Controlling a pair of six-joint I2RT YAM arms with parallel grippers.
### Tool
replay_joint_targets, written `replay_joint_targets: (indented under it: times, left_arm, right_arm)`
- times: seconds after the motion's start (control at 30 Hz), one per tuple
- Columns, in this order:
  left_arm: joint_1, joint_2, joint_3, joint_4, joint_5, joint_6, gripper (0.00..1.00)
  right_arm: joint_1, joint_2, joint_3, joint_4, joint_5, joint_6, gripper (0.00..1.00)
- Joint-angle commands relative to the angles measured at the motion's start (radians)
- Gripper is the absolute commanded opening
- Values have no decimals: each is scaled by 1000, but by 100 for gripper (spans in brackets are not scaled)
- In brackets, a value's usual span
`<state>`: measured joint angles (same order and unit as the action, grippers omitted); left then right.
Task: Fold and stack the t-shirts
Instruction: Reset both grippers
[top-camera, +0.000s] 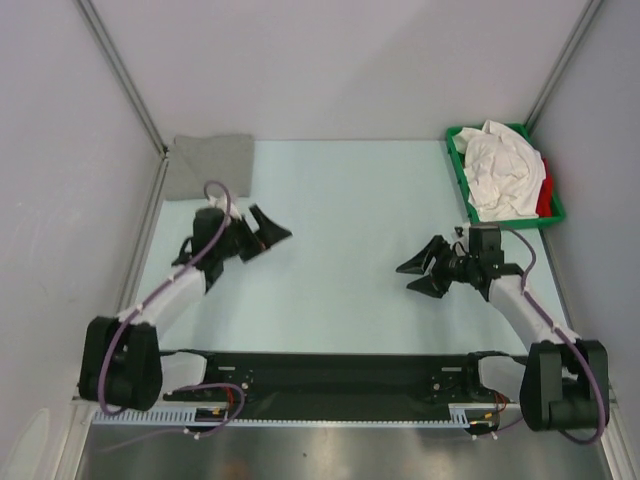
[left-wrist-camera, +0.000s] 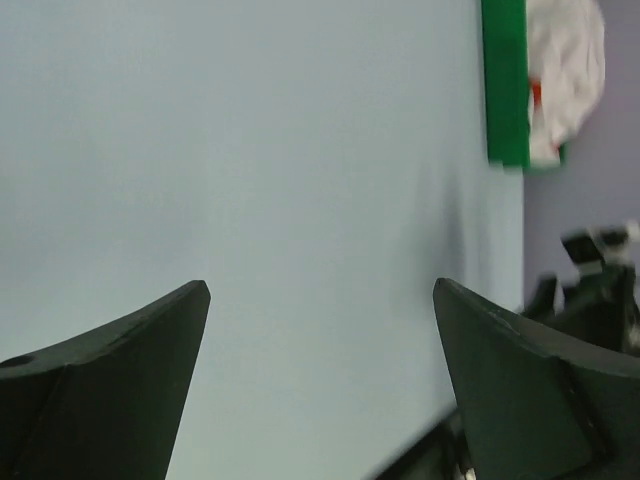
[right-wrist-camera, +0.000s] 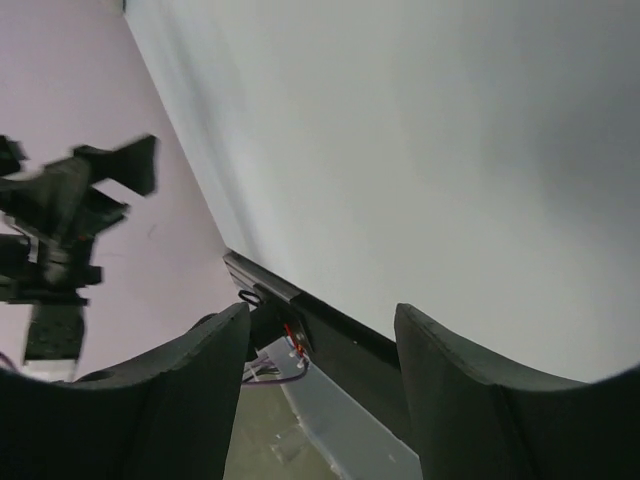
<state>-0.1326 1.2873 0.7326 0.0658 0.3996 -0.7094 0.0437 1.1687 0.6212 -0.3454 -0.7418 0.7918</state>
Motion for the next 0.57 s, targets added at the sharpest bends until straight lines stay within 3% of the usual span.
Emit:
replay_joint_targets:
  times: [0.0, 0.13, 0.2, 0.37, 0.43, 0.53]
  left_arm:
    - [-47, -228, -217, 81, 148, -176, 100]
    - [-58, -550, -495, 85, 197, -321, 100]
    - [-59, -705, -588, 97, 203, -398, 100]
    - [-62, -1228, -904, 134, 251, -754, 100]
    - [-62, -1430, -900, -47, 260, -763, 100]
    - [-64, -1331, -903, 61, 341, -754, 100]
  right_arm:
    - [12, -121, -82, 83, -31, 52, 67]
    - [36, -234, -168, 77, -44, 60, 78]
    - [48, -297, -218, 104, -39, 72, 99]
    - [39, -427, -422, 287, -73, 141, 100]
    - [25, -486, -542, 421, -115, 218, 100]
    - [18, -608, -703, 692, -154, 381, 99]
